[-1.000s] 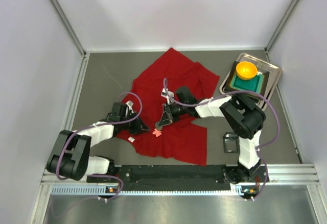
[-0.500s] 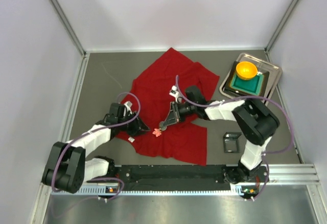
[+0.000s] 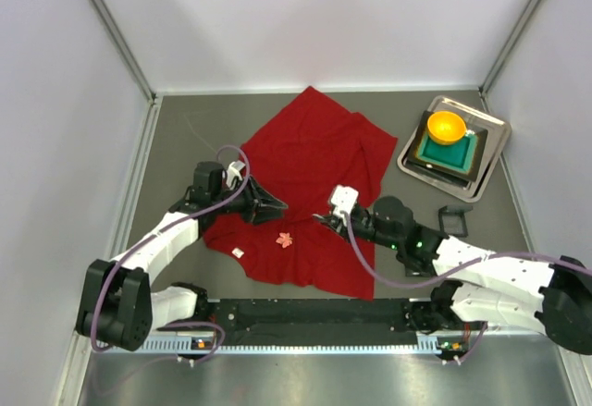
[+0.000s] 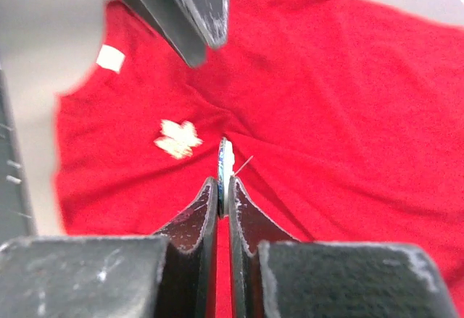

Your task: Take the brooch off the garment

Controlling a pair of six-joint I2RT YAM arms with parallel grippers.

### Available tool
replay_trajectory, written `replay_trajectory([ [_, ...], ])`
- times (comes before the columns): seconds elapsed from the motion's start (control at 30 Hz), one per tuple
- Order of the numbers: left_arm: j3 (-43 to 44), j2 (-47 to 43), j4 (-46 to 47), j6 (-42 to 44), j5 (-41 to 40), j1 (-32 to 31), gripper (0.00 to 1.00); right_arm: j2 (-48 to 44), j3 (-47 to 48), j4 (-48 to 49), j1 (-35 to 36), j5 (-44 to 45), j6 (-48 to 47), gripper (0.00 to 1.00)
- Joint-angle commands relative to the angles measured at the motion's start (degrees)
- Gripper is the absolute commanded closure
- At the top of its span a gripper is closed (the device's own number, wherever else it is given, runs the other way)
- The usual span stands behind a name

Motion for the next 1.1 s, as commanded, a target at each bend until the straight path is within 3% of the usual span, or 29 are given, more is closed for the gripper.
replay_trajectory([
  [0.0,-0.51,-0.7,7.85,-17.09,7.83,0.09,0.61,-4.3,-6.09,11.55,3.42,13.46,-25.49,1.0],
  [0.1,-1.39,-2.63,9.51,-22.28,6.6,-0.44,0.59,-5.01,-10.67,19.73,6.58,15.12,-37.45,1.0],
  [0.2,-1.48,-3.43,10.57,-26.33,6.34,-1.05,0.54,-3.17,-9.98,21.59,9.14,19.44,-41.89,1.0],
  [0.4,0.1,-1.77,9.52,-27.3,3.53,-4.13,0.54,-1.15,-8.84,24.49,10.72,17.6,-43.74,1.0],
  [0.6,0.28,1.57,17.59,-31.78,2.56,-7.29,0.57,-0.88,-8.13,24.93,10.81,15.05,-43.48,1.0],
  [0.87,1.69,4.65,20.32,-32.57,0.36,-10.9,0.51,-1.06,-6.9,23.17,11.16,13.46,-43.74,1.0],
  [1.07,1.95,7.37,22.88,-33.45,0.01,-11.95,0.62,-0.27,-6.37,22.91,12.04,13.9,-44.01,1.0],
])
